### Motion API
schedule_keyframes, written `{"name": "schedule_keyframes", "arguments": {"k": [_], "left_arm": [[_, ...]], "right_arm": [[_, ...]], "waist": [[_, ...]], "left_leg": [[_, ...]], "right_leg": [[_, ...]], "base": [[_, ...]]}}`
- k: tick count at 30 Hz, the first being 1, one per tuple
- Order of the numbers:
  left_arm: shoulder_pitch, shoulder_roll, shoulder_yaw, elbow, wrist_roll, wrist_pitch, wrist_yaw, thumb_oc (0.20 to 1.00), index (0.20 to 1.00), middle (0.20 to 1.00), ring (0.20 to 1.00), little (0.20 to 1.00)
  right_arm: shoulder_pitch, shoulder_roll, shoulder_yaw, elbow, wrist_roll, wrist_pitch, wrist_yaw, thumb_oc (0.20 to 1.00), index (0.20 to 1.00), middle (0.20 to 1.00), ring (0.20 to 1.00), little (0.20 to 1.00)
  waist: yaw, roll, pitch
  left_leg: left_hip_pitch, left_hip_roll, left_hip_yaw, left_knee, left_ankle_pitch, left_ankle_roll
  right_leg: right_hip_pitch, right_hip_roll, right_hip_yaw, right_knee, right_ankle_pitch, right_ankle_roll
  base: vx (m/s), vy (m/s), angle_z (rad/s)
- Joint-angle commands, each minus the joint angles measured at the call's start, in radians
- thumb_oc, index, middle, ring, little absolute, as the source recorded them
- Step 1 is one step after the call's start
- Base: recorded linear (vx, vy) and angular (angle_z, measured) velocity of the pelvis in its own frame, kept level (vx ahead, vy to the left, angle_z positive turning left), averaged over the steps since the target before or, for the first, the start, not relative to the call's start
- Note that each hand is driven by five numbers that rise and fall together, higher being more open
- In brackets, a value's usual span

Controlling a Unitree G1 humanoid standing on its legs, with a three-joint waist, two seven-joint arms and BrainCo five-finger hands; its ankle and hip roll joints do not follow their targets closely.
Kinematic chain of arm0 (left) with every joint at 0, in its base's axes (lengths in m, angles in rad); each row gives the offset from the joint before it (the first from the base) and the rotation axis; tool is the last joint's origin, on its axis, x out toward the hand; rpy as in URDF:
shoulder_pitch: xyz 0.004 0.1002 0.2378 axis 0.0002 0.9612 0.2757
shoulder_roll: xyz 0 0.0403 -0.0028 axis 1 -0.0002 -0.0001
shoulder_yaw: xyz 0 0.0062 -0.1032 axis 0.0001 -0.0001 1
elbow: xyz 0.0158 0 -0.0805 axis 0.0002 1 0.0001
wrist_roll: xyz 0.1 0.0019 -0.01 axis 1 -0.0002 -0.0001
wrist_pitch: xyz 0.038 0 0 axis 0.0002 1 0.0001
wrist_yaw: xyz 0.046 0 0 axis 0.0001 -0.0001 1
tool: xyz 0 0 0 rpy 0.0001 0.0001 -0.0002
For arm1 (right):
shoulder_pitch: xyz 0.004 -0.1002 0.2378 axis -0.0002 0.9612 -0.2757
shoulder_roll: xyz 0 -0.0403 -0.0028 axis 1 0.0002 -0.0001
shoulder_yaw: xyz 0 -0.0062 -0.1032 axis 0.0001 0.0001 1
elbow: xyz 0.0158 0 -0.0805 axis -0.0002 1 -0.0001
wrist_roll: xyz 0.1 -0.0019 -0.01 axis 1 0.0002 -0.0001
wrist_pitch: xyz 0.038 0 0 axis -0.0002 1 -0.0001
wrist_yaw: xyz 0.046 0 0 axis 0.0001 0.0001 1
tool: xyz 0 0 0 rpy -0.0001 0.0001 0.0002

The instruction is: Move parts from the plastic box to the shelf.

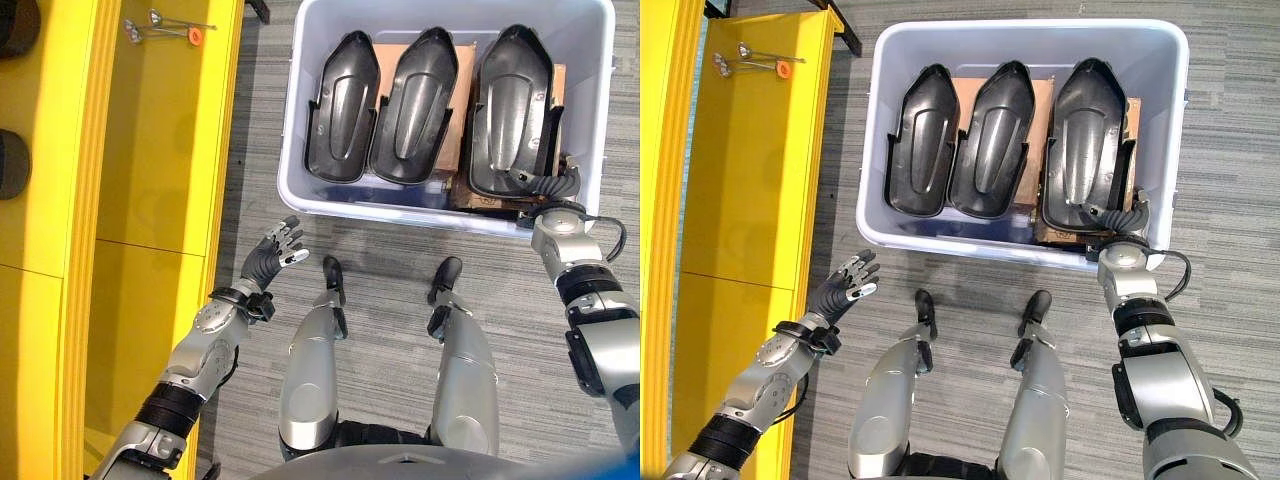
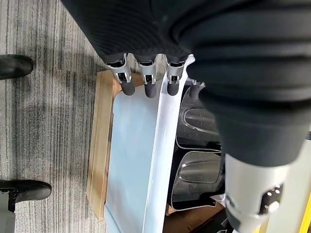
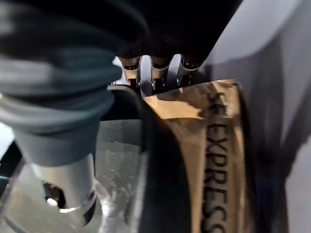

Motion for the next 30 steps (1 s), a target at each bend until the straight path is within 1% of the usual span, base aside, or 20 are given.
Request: {"name": "schedule_keyframes", "arguments": {"k": [1,3,7,9,13,15,20,23,24,25,27,30], "left_arm": [[0.011,0.034,-0.037,-0.025,-0.017,-0.029,-0.016,1.000,1.000,1.000,1.000,1.000],[0.005,0.033,-0.043,-0.018,-0.017,-0.030,-0.020,1.000,1.000,1.000,1.000,1.000],[-0.006,0.033,-0.052,-0.014,-0.024,-0.031,-0.016,1.000,1.000,1.000,1.000,1.000],[-0.008,0.034,-0.053,-0.013,-0.026,-0.029,-0.017,1.000,1.000,1.000,1.000,1.000],[-0.018,0.036,-0.064,-0.010,-0.035,-0.029,-0.013,1.000,1.000,1.000,1.000,1.000],[-0.021,0.036,-0.067,-0.004,-0.039,-0.030,-0.017,1.000,1.000,1.000,1.000,1.000],[-0.034,0.034,-0.084,0.009,-0.049,-0.035,-0.017,1.000,1.000,1.000,1.000,1.000],[-0.041,0.035,-0.095,0.014,-0.055,-0.038,-0.013,1.000,1.000,1.000,1.000,1.000],[-0.044,0.033,-0.098,0.015,-0.055,-0.039,-0.011,1.000,1.000,1.000,1.000,1.000],[-0.046,0.032,-0.099,0.015,-0.055,-0.039,-0.008,1.000,1.000,1.000,1.000,1.000],[-0.053,0.032,-0.106,0.015,-0.058,-0.037,0.004,1.000,1.000,1.000,1.000,1.000],[-0.056,0.029,-0.112,0.027,-0.062,-0.048,0.006,1.000,1.000,1.000,1.000,1.000]], "right_arm": [[-0.045,-0.058,0.055,0.025,-0.003,0.026,0.012,1.000,1.000,1.000,1.000,1.000],[-0.056,-0.058,0.074,0.055,-0.013,0.028,0.010,1.000,1.000,1.000,1.000,1.000],[-0.077,-0.057,0.086,0.088,0.018,0.040,-0.021,1.000,1.000,1.000,1.000,1.000],[-0.085,-0.059,0.087,0.102,0.008,0.042,-0.026,1.000,1.000,1.000,1.000,1.000],[-0.112,-0.061,0.102,0.135,-0.032,0.060,-0.074,1.000,1.000,1.000,1.000,1.000],[-0.124,-0.064,0.109,0.148,-0.043,0.076,-0.082,1.000,1.000,1.000,1.000,1.000],[-0.154,-0.070,0.133,0.191,-0.074,0.075,-0.113,1.000,1.000,1.000,1.000,1.000],[-0.176,-0.075,0.148,0.203,-0.103,0.098,-0.127,1.000,1.000,1.000,1.000,1.000],[-0.179,-0.075,0.152,0.207,-0.109,0.111,-0.127,0.558,0.558,0.558,0.558,0.558],[-0.181,-0.074,0.155,0.210,-0.113,0.123,-0.129,0.200,0.200,0.200,0.200,0.200],[-0.184,-0.076,0.164,0.222,-0.121,0.145,-0.118,0.200,0.200,0.200,0.200,0.200],[-0.183,-0.081,0.176,0.243,-0.143,0.162,-0.150,0.200,0.200,0.200,0.200,0.200]], "waist": [[0.015,0.038,-0.036],[0.017,0.041,-0.036],[0.021,0.045,-0.036],[0.023,0.047,-0.036],[0.029,0.051,-0.036],[0.032,0.053,-0.036],[0.040,0.057,-0.036],[0.045,0.058,-0.036],[0.046,0.058,-0.036],[0.047,0.058,-0.036],[0.050,0.058,-0.036],[0.055,0.060,-0.036]], "left_leg": [[-0.103,-0.001,-0.031,0.083,-0.019,0.005],[-0.114,-0.001,-0.033,0.086,-0.018,0.005],[-0.128,-0.001,-0.036,0.089,-0.016,0.004],[-0.133,-0.001,-0.037,0.090,-0.016,0.005],[-0.151,-0.002,-0.043,0.101,-0.017,0.005],[-0.158,-0.003,-0.046,0.105,-0.018,0.006],[-0.180,-0.004,-0.054,0.114,-0.018,0.008],[-0.191,-0.006,-0.060,0.118,-0.017,0.008],[-0.196,-0.007,-0.062,0.121,-0.018,0.008],[-0.199,-0.007,-0.063,0.123,-0.018,0.009],[-0.204,-0.007,-0.066,0.124,-0.018,0.009],[-0.216,-0.008,-0.071,0.130,-0.018,0.011]], "right_leg": [[-0.018,-0.025,-0.036,0.145,-0.121,0.056],[-0.030,-0.026,-0.037,0.150,-0.120,0.055],[-0.042,-0.028,-0.039,0.155,-0.122,0.052],[-0.047,-0.029,-0.039,0.158,-0.122,0.052],[-0.062,-0.033,-0.041,0.168,-0.122,0.052],[-0.068,-0.034,-0.041,0.172,-0.123,0.052],[-0.086,-0.038,-0.044,0.183,-0.122,0.053],[-0.094,-0.040,-0.045,0.188,-0.121,0.054],[-0.097,-0.041,-0.046,0.191,-0.122,0.054],[-0.100,-0.043,-0.047,0.193,-0.122,0.055],[-0.103,-0.044,-0.048,0.195,-0.123,0.055],[-0.108,-0.048,-0.051,0.200,-0.124,0.056]], "base": [[0.00,0.000,0.00],[0.00,0.000,0.00],[0.00,0.000,0.00],[0.00,0.000,0.00],[0.00,0.001,0.01],[0.00,0.000,0.00],[0.00,0.013,0.03],[0.00,0.023,0.03],[0.00,0.023,0.03],[0.00,0.000,0.00],[0.00,0.025,0.04],[0.01,0.032,0.03]]}}
